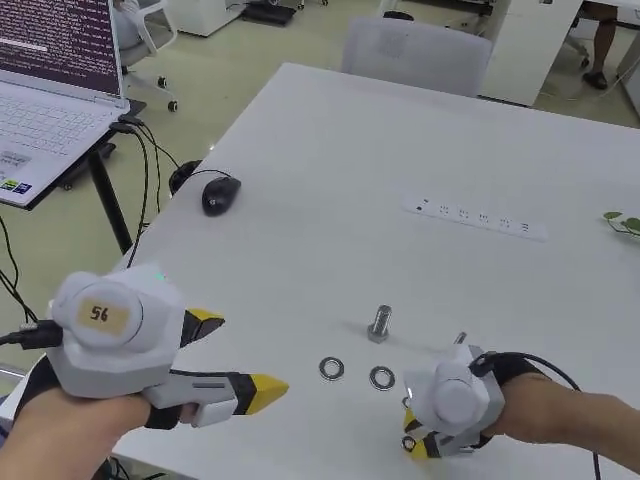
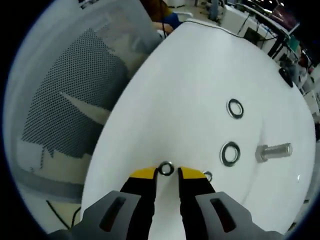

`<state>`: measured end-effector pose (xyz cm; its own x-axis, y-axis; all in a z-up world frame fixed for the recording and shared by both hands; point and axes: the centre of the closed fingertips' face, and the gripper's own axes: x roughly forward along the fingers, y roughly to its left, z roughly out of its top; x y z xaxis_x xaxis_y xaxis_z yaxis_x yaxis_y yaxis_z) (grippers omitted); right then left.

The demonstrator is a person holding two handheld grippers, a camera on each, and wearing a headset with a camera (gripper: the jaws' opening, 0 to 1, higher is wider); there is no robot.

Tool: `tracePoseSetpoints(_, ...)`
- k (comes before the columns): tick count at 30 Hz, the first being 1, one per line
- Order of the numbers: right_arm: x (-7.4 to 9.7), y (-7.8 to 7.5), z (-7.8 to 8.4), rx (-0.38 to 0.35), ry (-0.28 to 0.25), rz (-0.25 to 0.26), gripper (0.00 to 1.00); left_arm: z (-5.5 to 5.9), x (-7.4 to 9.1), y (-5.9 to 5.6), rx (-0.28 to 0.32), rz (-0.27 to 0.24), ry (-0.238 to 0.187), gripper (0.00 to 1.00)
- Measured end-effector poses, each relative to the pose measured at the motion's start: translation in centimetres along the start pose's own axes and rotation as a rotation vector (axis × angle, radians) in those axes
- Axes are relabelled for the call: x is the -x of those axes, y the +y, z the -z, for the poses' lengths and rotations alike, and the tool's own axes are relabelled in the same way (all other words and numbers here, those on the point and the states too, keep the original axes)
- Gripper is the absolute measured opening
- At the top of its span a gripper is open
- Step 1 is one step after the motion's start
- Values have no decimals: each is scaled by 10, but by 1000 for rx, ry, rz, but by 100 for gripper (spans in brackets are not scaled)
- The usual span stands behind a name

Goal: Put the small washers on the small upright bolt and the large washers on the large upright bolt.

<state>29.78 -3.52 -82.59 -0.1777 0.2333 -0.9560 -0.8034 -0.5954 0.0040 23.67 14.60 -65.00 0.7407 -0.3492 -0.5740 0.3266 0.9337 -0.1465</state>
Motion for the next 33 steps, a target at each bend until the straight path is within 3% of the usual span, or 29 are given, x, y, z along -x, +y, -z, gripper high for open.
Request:
tracePoseSetpoints(8,0,0,-1,-13,0,24,15,-1,-1,0,5,1,-5,64)
tracePoseSetpoints(10,0,0,-1,-37,-10,33,15,-1,-2,0,3,2,-4,64)
tracePoseSetpoints(17,1,-4,-2,-243,-88,69,14,-1,-1,1,7,-1,-5,63)
tracePoseSetpoints(22,1,-6,-2,-337,-100,95,13,-1,-1,2,8,-2,-2,63)
tracePoseSetpoints(33,3,-10,3,-388,-103,127,13,0,-1,4,11,-4,-3,63)
